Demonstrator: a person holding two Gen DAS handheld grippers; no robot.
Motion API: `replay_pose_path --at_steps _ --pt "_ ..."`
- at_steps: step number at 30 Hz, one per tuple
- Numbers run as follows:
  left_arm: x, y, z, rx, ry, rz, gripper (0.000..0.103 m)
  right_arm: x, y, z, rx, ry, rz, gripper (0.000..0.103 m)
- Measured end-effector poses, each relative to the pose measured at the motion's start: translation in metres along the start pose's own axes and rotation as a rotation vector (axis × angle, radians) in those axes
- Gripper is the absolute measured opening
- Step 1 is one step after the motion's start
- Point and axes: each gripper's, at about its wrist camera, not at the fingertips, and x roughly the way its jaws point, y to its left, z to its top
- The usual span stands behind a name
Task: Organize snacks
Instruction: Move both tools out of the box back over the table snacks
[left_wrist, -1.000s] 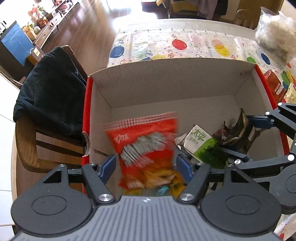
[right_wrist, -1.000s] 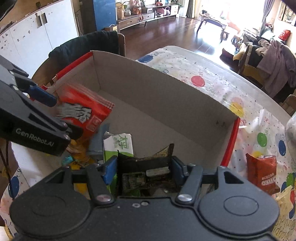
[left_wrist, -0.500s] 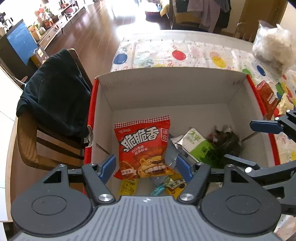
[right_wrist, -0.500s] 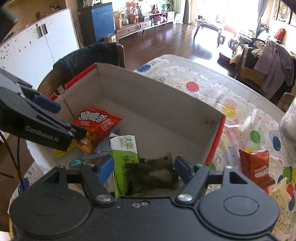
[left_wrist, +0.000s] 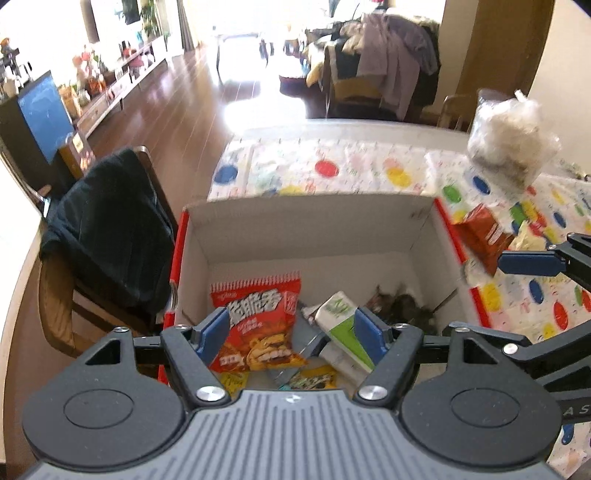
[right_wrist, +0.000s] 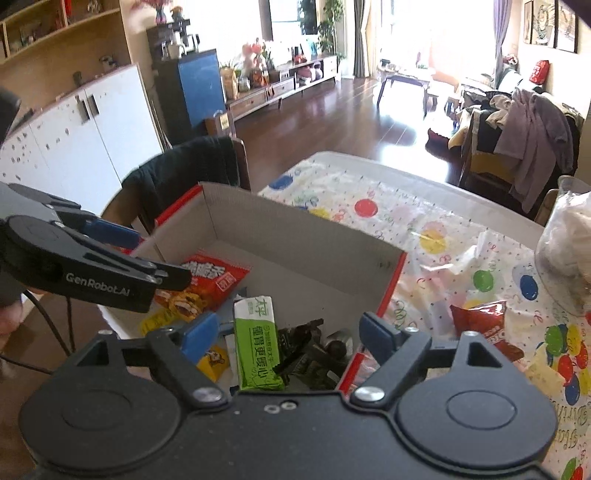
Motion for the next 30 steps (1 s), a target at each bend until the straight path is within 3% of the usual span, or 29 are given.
replay_pose_path --at_steps 9,12,20,30 --pt "-0.028 -0.026 0.003 0.024 -0.115 -0.010 0.082 -0.043 -0.014 -0.006 0.030 -0.078 0.003 0.087" --pt "-0.033 -0.039 0.004 0.030 -0.132 -0.031 0.083 -0.057 -0.021 -0.011 0.035 -0.105 -0.001 0.097" --pt "-0.041 -0.081 0.006 0.068 -0.192 -0.077 0.086 -0.091 -0.052 -0.032 0.065 -0.147 -0.007 0.100" --pt "-0.031 -0.142 0.012 0.056 -0.181 -0.149 0.088 -0.117 -0.110 -0.066 0.128 -0.158 -0.056 0.103"
